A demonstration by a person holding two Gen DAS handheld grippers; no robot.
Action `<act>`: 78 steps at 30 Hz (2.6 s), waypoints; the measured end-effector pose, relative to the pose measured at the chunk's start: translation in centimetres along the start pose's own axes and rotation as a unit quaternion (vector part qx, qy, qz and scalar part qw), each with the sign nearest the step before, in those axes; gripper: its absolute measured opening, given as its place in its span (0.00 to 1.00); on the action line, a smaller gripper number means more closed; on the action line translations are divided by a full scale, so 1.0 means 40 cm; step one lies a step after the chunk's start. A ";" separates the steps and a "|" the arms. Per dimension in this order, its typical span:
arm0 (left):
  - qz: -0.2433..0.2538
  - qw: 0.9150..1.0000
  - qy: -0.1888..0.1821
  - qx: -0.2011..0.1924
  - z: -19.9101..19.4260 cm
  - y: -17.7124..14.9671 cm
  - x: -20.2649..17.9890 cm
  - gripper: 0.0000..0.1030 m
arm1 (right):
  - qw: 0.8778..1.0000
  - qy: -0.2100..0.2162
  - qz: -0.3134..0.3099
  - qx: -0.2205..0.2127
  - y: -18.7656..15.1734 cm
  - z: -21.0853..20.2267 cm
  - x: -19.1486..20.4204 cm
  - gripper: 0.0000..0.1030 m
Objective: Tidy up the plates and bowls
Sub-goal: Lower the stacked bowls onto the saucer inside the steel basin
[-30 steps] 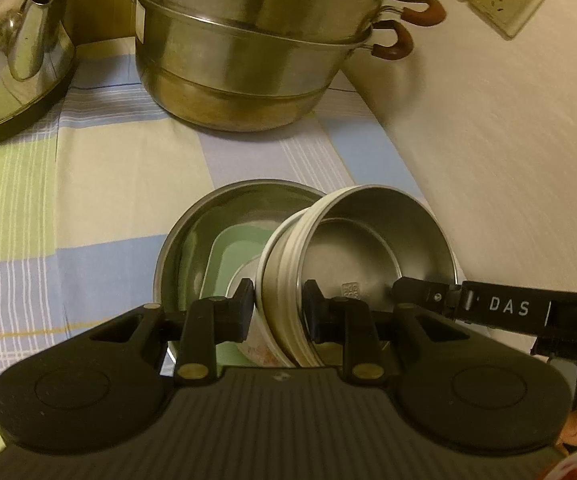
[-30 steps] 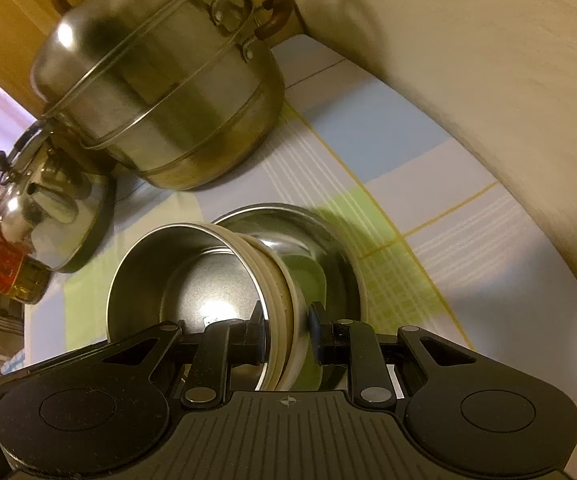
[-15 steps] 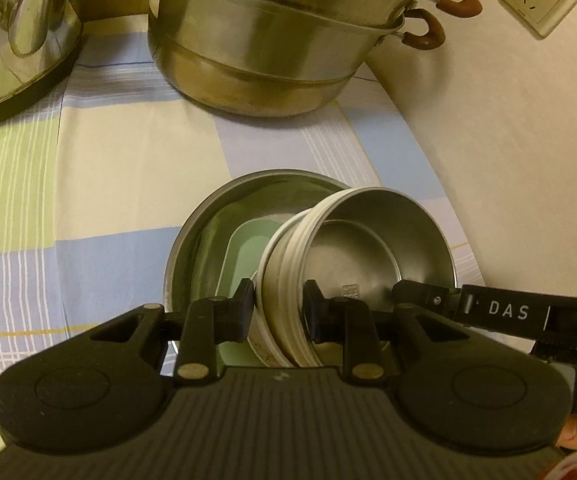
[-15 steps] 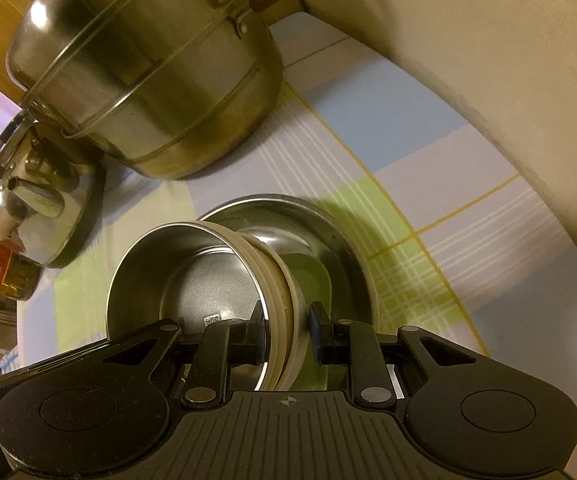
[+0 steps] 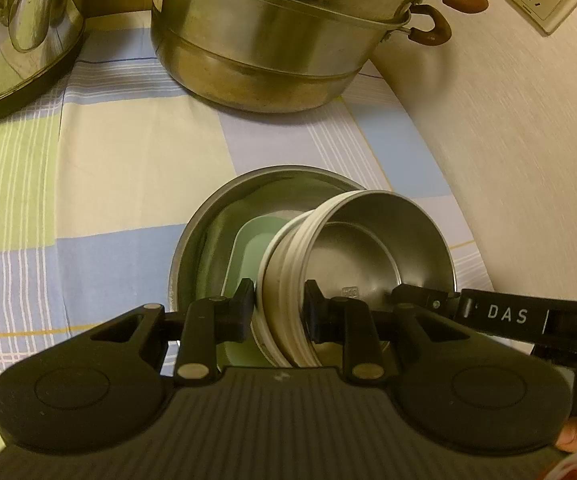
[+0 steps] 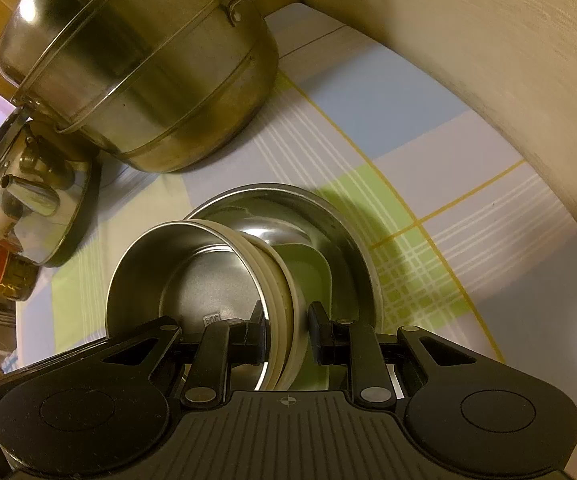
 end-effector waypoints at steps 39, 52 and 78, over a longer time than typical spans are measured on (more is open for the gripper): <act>0.034 0.998 0.005 -0.050 -0.057 -0.026 0.002 0.24 | 0.998 0.024 -0.041 -0.032 -0.031 -0.036 0.013 0.21; 0.049 0.997 -0.007 -0.061 -0.097 -0.057 0.002 0.21 | 0.997 0.066 -0.002 -0.050 -0.069 -0.055 -0.025 0.21; 0.031 0.999 -0.021 -0.030 -0.087 -0.024 0.004 0.12 | 0.990 0.079 0.118 -0.003 -0.022 -0.091 -0.039 0.10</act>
Point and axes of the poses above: each gripper's, at about its wrist camera, not at the fingertips, and z roughly the way its jaws point, x to its left, y to its top, the point moved 2 cm from there along z, roughly the way its jaws point, and after that the axes turned 9 degrees about y, right-handed, at the moved point
